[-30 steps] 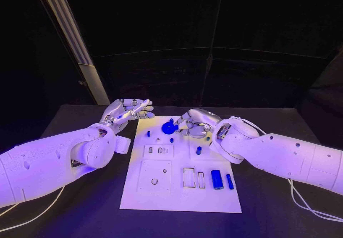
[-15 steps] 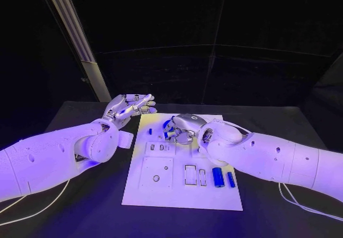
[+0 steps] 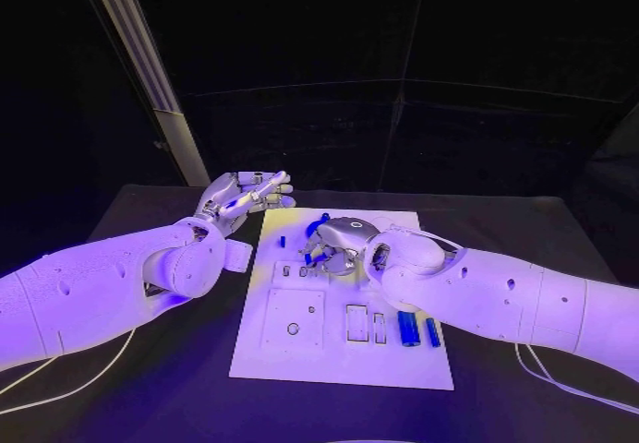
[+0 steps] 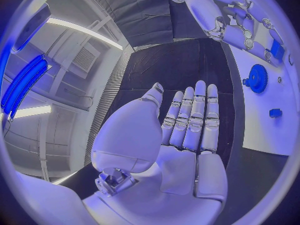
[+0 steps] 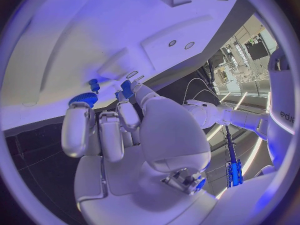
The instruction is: Assemble the parts on the task board
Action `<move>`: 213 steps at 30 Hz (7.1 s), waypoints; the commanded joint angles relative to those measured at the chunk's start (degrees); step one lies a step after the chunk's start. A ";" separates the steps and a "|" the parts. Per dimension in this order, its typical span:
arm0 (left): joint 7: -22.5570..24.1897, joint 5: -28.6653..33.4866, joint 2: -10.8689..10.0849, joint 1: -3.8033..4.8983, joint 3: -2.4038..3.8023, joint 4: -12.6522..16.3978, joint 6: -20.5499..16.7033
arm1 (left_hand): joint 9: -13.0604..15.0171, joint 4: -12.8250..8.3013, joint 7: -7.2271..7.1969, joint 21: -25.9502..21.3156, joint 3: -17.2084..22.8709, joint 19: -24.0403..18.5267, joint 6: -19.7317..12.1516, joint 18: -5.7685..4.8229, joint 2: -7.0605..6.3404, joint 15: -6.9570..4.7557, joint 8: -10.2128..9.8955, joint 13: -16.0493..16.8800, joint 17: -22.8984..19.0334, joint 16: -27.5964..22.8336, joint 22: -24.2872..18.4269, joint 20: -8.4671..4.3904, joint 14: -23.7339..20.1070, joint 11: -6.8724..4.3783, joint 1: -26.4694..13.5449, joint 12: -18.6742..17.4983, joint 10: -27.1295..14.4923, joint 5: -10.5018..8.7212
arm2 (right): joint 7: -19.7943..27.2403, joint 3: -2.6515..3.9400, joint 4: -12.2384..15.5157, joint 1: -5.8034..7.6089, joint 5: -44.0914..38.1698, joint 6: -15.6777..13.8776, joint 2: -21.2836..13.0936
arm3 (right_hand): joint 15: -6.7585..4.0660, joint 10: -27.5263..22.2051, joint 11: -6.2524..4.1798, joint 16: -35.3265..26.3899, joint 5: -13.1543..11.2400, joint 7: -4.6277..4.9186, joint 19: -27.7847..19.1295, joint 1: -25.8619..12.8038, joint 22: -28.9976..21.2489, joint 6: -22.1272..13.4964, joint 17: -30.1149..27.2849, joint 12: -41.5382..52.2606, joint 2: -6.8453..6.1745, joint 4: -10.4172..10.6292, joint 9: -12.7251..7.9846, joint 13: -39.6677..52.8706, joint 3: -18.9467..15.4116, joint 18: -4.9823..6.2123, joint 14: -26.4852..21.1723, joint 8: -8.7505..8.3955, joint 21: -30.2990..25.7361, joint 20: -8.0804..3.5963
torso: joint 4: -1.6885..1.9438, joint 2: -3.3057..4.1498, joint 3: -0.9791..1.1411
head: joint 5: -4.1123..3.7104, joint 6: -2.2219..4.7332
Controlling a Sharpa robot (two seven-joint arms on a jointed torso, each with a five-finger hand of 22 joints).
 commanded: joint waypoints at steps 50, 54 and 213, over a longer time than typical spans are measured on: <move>0.08 0.20 0.24 0.11 0.02 -0.03 0.79 | -0.04 -0.46 0.22 0.11 0.03 0.58 0.26 0.41 0.37 0.02 -0.38 -0.06 0.14 -0.34 -0.12 -0.02 0.04 0.03 0.17 -0.40 0.19 -0.09 | -2.14 -0.29 0.97 0.01 -2.79 8.86 -0.71 | -0.45 -0.23 -0.03 -0.28 0.90 -0.55 -0.06 -1.51 -0.36 1.12 7.17 -0.45 -2.31 -0.34 -0.24 -0.25 0.23 -0.37 4.11 -0.44 -0.11 -0.34 | -0.01 -0.02 -0.04 | -0.02 -1.00; 0.01 0.20 0.24 0.11 0.02 -0.04 0.80 | -0.04 -0.46 0.22 0.11 0.03 0.58 0.26 0.41 0.37 0.02 -0.38 -0.06 0.14 -0.34 -0.12 -0.02 0.04 0.03 0.17 -0.40 0.19 -0.09 | -2.51 -0.29 1.02 0.00 -3.04 8.19 -0.65 | -0.40 -0.24 0.05 -0.28 1.13 -0.45 -0.07 -1.88 -0.39 0.96 7.18 -0.49 -2.85 -0.31 -0.31 -0.27 0.14 -0.37 4.12 -0.61 -0.13 -0.31 | -0.07 -0.03 -0.04 | -0.01 -1.00; -61.58 -52.83 23.89 8.93 -8.85 -20.05 35.71 | 21.08 2.95 -9.14 61.99 -16.07 34.17 -1.41 -6.09 6.59 -11.85 28.81 50.52 80.09 76.52 61.94 -12.35 30.51 -10.47 -6.76 54.68 12.67 -2.02 | 14.10 -0.14 -4.59 11.69 49.83 6.07 -14.30 | -0.06 -13.11 0.66 -46.58 2.71 0.31 -12.69 1.97 -48.73 -5.17 -37.10 -36.45 -1.48 2.85 -0.22 -34.69 -13.91 6.13 -3.93 0.41 -37.93 -0.05 | -0.93 -4.52 1.11 | 2.01 -4.06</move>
